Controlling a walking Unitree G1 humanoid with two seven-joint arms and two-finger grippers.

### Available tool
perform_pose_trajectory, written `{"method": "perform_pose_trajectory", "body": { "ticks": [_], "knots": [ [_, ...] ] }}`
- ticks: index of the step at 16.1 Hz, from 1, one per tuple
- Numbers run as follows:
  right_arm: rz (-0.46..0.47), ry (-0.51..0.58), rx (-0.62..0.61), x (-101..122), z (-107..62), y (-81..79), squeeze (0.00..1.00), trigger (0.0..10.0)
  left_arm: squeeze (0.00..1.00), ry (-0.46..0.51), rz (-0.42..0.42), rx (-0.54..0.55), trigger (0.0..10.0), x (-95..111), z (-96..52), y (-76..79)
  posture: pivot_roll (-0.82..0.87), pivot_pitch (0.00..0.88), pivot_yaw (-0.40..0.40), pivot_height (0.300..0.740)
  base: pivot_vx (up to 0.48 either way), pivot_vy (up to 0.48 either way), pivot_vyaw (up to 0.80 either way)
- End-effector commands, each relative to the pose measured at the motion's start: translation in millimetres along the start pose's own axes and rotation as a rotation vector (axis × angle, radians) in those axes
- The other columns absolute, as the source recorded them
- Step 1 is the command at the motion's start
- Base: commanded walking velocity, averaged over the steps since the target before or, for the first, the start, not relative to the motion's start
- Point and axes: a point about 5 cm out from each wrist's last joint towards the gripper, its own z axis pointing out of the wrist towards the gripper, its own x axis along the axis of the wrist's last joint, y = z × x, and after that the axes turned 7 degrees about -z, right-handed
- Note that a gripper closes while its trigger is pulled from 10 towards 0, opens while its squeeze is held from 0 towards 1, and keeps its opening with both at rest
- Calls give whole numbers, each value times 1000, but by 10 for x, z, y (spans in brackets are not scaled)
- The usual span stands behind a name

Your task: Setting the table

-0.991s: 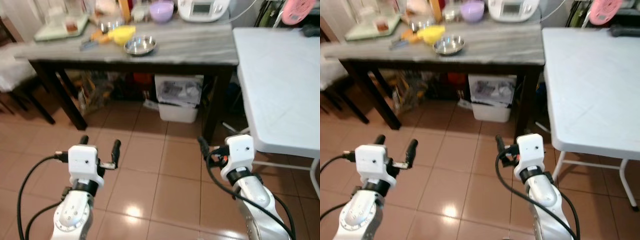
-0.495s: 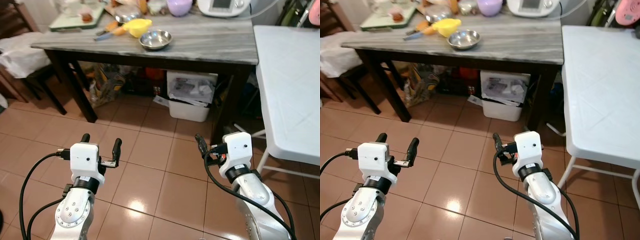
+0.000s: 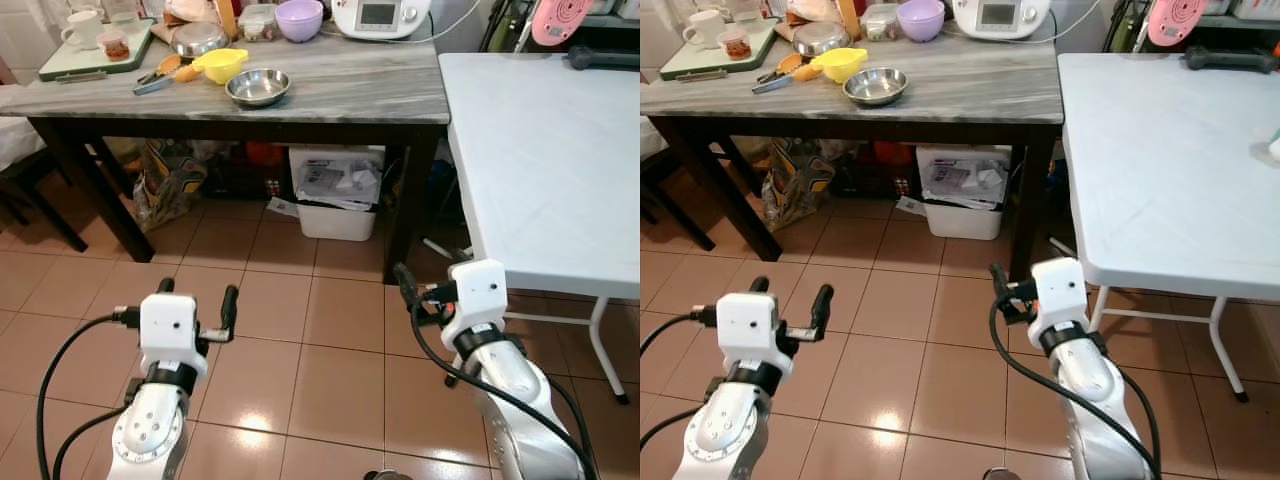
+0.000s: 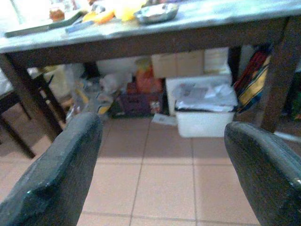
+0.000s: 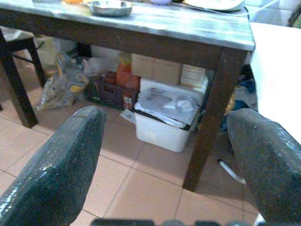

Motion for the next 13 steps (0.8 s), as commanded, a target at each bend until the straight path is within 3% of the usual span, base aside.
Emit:
{"method": "perform_pose_trajectory", "body": {
  "ticks": [1,13],
  "knots": [
    [3,-1,16,4,21,-40,0,10000,0,-5,14,18,10000,6,-17,-30,-119,154,68,740,0,0,0],
    [-2,4,28,11,73,-74,0,10000,0,-14,23,-5,10000,3,-16,31,-122,159,65,740,0,0,0]
  ]
}}
